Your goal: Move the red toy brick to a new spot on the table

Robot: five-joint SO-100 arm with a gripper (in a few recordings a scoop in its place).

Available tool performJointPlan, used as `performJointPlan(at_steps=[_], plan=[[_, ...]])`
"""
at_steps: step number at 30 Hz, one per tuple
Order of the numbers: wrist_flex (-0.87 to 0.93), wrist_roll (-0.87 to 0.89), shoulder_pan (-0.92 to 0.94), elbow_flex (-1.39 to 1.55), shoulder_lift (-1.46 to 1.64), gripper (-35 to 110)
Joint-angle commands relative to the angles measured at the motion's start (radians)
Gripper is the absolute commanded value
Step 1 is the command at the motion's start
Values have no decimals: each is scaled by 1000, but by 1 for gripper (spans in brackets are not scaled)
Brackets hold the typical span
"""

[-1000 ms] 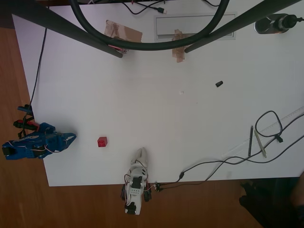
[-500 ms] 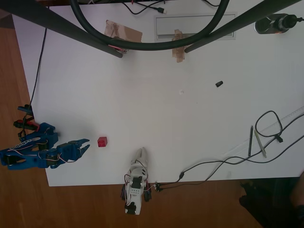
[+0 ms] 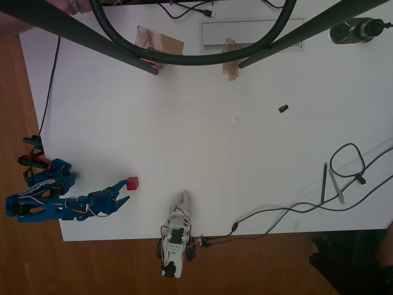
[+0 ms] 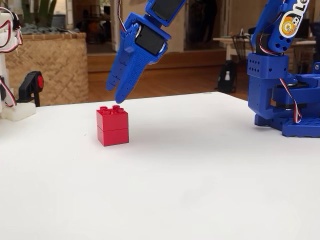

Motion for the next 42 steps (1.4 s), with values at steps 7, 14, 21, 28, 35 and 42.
performJointPlan(at_steps=[7, 14, 21, 28, 35, 42], plan=[[-80, 91, 0, 2, -64, 33], [-221, 107, 15, 64, -150, 33], [-305, 166, -3, 92, -199, 25], [-276, 184, -31, 115, -201, 5], [-18, 213, -112, -172, -143, 2], [67, 236, -222, -517, -314, 2]])
